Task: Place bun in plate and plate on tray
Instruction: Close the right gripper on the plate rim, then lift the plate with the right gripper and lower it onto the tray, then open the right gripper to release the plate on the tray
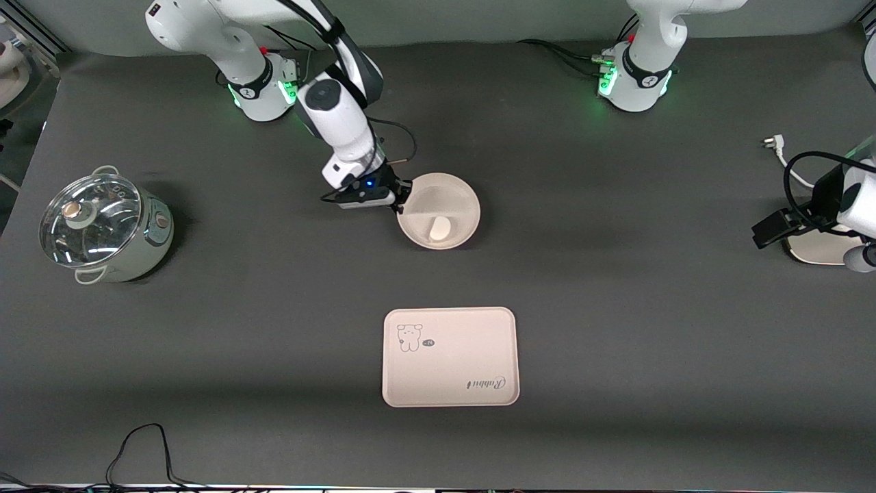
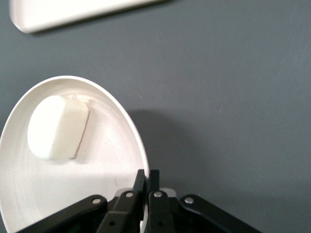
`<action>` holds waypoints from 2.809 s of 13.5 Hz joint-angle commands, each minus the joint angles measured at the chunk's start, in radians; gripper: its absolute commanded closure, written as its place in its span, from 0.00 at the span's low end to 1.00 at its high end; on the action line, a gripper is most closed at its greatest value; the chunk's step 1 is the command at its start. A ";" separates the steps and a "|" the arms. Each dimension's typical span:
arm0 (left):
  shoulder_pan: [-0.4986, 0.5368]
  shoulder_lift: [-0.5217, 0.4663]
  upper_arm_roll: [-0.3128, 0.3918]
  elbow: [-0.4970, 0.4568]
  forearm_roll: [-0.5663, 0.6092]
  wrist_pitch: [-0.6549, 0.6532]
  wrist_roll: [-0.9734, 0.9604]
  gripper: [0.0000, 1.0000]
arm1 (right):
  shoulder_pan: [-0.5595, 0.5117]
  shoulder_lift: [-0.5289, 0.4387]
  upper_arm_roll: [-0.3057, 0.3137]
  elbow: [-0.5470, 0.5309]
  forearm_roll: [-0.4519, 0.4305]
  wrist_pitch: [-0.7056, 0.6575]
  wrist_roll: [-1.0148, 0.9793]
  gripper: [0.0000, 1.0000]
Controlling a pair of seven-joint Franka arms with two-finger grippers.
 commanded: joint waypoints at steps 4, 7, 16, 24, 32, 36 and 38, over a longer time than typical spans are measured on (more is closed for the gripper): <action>-0.005 0.016 0.001 0.018 0.010 0.016 -0.001 0.00 | 0.002 -0.103 0.000 0.057 0.099 -0.104 -0.023 1.00; -0.005 0.020 0.001 0.021 0.009 0.018 -0.001 0.00 | -0.033 0.042 -0.004 0.219 0.099 -0.121 -0.024 1.00; -0.014 0.057 0.000 0.023 0.003 0.021 0.002 0.00 | -0.211 0.549 -0.005 1.013 0.098 -0.403 -0.044 1.00; -0.016 0.074 -0.004 0.021 -0.002 0.027 0.002 0.00 | -0.231 0.734 -0.005 1.062 0.102 -0.239 -0.090 1.00; -0.016 0.075 -0.004 0.020 -0.004 0.030 0.005 0.00 | -0.222 0.802 -0.005 1.062 0.102 -0.179 -0.087 0.83; -0.032 0.063 -0.005 0.015 -0.002 0.006 0.004 0.00 | -0.228 0.782 -0.005 1.061 0.101 -0.223 -0.092 0.00; -0.071 0.059 -0.004 0.005 0.004 -0.020 -0.002 0.00 | -0.232 0.726 -0.007 1.059 0.098 -0.314 -0.095 0.00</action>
